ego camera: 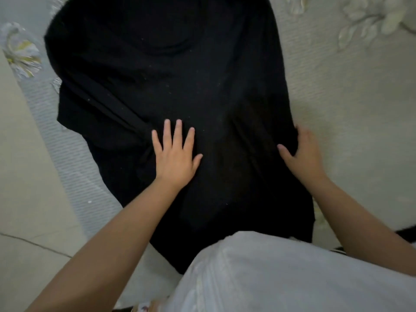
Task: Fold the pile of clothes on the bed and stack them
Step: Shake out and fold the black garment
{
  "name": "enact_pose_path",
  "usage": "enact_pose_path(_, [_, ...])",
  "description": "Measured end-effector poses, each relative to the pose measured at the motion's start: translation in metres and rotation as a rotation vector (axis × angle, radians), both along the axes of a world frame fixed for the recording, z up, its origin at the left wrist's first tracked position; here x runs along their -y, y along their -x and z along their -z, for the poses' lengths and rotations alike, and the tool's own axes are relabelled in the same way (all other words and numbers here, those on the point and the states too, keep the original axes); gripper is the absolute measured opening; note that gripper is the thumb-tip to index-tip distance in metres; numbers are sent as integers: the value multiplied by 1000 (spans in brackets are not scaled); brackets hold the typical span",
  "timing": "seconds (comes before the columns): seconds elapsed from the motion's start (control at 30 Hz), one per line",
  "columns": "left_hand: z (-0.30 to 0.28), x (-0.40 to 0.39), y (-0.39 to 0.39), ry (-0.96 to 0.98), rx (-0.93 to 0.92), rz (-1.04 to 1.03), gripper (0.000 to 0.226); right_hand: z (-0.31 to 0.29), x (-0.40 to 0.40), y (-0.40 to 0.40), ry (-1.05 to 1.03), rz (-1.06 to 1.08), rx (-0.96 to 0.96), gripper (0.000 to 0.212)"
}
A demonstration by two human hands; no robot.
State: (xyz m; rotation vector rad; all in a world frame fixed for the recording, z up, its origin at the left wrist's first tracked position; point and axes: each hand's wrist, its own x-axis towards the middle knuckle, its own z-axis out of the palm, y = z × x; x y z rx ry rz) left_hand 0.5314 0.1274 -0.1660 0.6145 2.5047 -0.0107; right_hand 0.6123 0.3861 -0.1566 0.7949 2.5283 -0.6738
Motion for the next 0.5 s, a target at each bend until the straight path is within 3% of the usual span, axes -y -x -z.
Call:
enact_pose_path(0.13, [-2,-26,-33,-64,87,97,72,-9,-4,-50,-69,94,118,51])
enact_pose_path(0.2, [5,-34,-57,21,176,95,77,-8,-4,-79,-125,95,217,45])
enact_pose_path(0.3, [15,-45,-75,121,208,19,83,-8,-6,-101,-48,186,300,30])
enact_pose_path(0.4, [19,-48,-75,142,196,14,85,-10,-26,-97,-6,268,194,26])
enact_pose_path(0.5, [17,-47,-75,177,194,34,86,-20,-73,-73,-106,503,-27,26])
